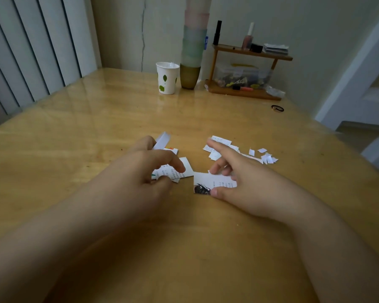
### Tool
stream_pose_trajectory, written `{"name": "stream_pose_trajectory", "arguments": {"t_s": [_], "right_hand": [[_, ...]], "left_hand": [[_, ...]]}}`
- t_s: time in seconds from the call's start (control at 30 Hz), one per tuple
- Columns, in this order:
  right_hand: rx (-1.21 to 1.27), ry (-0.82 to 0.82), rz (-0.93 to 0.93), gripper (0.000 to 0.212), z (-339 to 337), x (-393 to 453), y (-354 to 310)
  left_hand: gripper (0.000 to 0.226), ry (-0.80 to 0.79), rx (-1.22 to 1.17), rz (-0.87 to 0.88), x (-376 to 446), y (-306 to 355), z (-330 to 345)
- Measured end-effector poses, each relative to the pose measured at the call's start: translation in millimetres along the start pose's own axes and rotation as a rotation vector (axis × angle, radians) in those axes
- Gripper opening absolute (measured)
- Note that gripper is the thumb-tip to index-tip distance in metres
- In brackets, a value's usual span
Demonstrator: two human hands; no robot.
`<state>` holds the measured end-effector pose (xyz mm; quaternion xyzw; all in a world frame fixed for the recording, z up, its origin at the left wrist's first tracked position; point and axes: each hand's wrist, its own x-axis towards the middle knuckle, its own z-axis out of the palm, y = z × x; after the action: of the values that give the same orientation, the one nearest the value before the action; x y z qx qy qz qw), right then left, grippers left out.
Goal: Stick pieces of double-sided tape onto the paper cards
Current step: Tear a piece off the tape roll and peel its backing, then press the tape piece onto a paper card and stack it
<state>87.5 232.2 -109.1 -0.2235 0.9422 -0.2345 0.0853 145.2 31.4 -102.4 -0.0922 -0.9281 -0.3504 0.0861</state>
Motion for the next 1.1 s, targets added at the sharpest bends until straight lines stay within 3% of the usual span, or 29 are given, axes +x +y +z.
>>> {"name": "stream_pose_trajectory", "arguments": {"t_s": [0.37, 0.73, 0.9, 1.1], "right_hand": [[0.076, -0.014, -0.033, 0.094, -3.7, 0.2, 0.9], [0.404, -0.077, -0.192, 0.111, 2.9, -5.4, -24.0], [0.223, -0.049, -0.196, 0.117, 3.4, -7.1, -29.3], [0.182, -0.029, -0.194, 0.113, 10.9, -4.8, -29.3]], "left_hand": [[0.034, 0.003, -0.005, -0.046, 1.4, -1.1, -1.2], [0.021, 0.051, 0.105, -0.100, 3.8, -5.6, -1.7], [0.023, -0.015, -0.035, -0.142, 3.3, 0.7, -4.7], [0.023, -0.094, 0.325, -0.035, 3.8, -6.8, 6.1]]}}
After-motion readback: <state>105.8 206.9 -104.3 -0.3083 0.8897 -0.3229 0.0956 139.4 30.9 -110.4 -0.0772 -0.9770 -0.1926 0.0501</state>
